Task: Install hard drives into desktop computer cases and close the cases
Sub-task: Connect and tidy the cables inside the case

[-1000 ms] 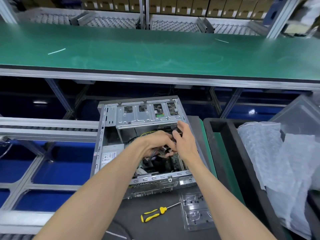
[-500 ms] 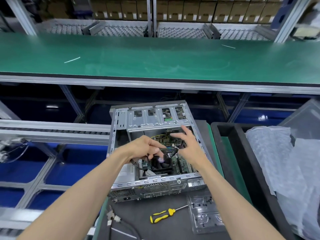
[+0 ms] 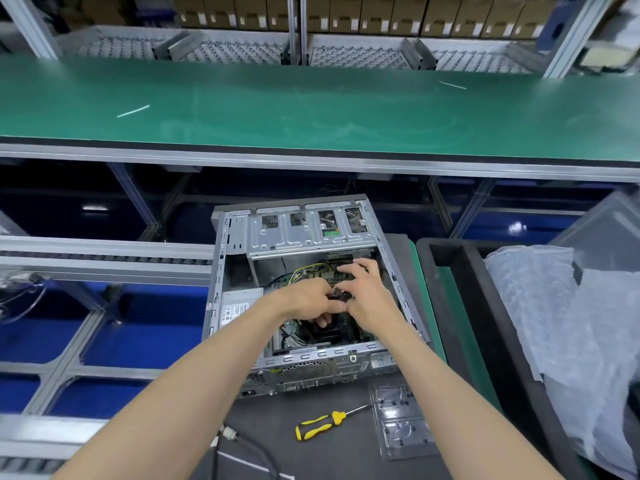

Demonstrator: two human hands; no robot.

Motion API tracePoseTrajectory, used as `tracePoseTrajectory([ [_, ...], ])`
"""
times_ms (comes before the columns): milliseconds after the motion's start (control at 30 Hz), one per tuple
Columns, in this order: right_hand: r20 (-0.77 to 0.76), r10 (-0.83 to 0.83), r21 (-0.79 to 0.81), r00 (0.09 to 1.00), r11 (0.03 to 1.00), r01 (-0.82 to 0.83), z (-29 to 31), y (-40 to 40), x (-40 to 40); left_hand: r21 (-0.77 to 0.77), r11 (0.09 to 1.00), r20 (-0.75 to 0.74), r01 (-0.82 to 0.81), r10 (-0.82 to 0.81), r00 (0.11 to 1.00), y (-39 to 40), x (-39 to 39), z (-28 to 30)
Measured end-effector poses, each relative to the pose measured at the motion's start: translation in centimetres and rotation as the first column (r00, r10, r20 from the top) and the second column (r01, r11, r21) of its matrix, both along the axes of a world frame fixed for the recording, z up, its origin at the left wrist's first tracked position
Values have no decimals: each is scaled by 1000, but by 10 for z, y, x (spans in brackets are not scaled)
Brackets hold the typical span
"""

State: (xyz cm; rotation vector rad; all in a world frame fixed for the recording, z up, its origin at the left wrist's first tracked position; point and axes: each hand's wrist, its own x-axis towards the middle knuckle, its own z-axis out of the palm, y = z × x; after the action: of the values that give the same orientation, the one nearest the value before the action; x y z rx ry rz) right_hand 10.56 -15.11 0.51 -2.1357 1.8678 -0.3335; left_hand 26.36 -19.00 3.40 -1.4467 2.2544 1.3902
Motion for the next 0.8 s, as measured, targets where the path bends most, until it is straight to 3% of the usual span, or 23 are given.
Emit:
tracePoseTrajectory([
  [233,60,-49,-19,997,999,50,0,3,0,-176,984,104,9,9,995,10,5,-22],
  [367,93,-48,-38,994,998,52,-2,3,-3,-227,973,22,-41,47,999,16,6,-31],
  [600,157,-66,-32,985,997,72,0,4,-2,-130,973,-165,-192,170,972,19,15,-34],
  [700,262,-140,23,955,990,139,0,3,-1,-86,969,-195,-231,211,958,22,16,-34],
  [800,148,-115,1,982,993,116,-1,3,-2,-101,963,-190,-248,226,955,27,14,-33],
])
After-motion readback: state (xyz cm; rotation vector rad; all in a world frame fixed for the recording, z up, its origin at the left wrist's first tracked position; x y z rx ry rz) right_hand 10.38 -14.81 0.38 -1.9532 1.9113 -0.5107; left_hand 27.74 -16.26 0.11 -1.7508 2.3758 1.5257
